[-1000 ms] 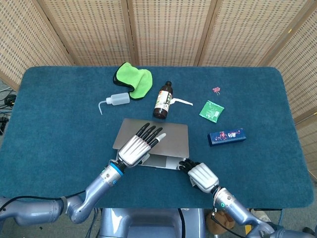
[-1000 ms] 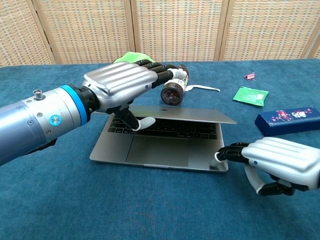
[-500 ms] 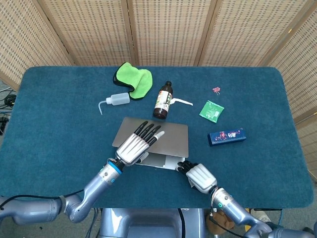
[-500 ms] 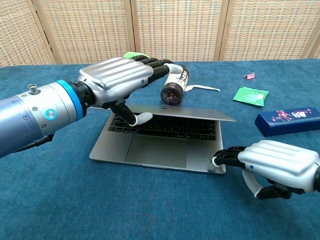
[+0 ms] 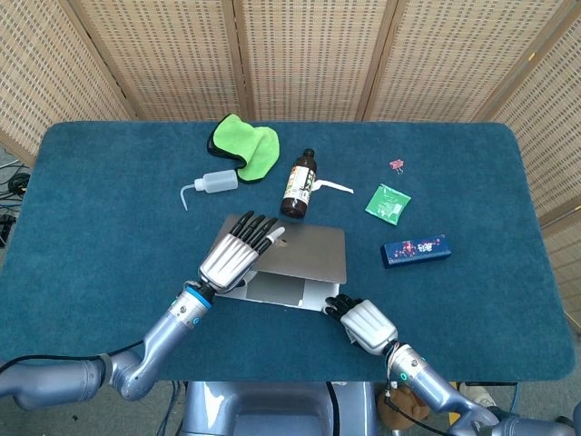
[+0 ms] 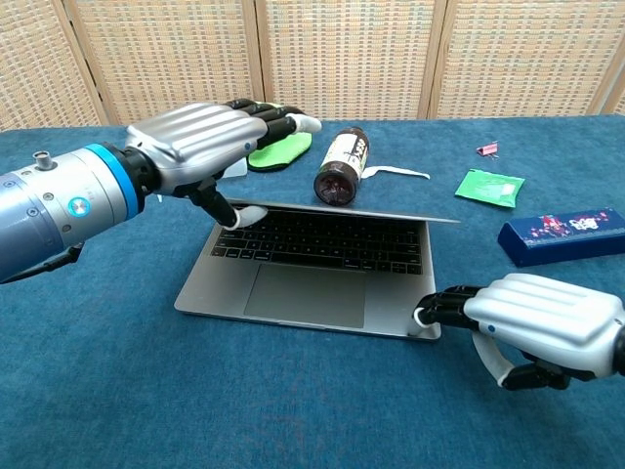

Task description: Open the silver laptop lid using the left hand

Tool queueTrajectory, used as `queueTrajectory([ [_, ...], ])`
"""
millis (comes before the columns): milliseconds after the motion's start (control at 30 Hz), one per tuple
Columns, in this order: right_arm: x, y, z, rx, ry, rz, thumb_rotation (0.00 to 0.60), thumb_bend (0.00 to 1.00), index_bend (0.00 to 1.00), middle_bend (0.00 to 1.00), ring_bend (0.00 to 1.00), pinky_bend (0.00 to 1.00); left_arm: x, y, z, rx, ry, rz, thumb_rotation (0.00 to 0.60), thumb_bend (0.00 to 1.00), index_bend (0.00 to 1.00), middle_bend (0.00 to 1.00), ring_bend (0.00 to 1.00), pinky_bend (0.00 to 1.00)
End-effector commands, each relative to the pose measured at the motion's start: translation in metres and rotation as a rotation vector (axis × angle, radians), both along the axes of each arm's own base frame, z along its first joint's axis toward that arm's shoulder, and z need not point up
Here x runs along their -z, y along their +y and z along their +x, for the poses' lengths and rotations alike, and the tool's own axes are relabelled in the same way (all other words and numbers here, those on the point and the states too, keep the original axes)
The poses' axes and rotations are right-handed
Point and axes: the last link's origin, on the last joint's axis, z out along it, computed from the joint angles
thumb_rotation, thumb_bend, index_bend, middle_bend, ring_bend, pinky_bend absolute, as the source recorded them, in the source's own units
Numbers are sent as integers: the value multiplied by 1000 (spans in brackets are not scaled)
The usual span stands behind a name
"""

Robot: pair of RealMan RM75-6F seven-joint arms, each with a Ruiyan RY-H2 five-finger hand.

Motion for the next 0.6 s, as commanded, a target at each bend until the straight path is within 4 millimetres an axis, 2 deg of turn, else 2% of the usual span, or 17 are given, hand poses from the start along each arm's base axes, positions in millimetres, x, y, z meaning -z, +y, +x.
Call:
queueTrajectory([
  [33, 0, 0, -1, -2, 4, 0, 600, 1000, 168, 160, 138, 393, -2, 6, -3, -17, 2, 15, 600, 406, 0, 0, 0, 0],
  [367, 1, 1, -2, -16, 18, 4, 600, 1000, 168, 160, 138, 393, -14, 31, -9, -89, -24, 72, 600, 409, 0, 0, 0, 0],
  [600, -2, 0, -3, -33, 38, 9, 600, 1000, 168, 160, 138, 393, -24, 46, 3, -128, -80, 94, 600, 408, 0, 0, 0, 0],
])
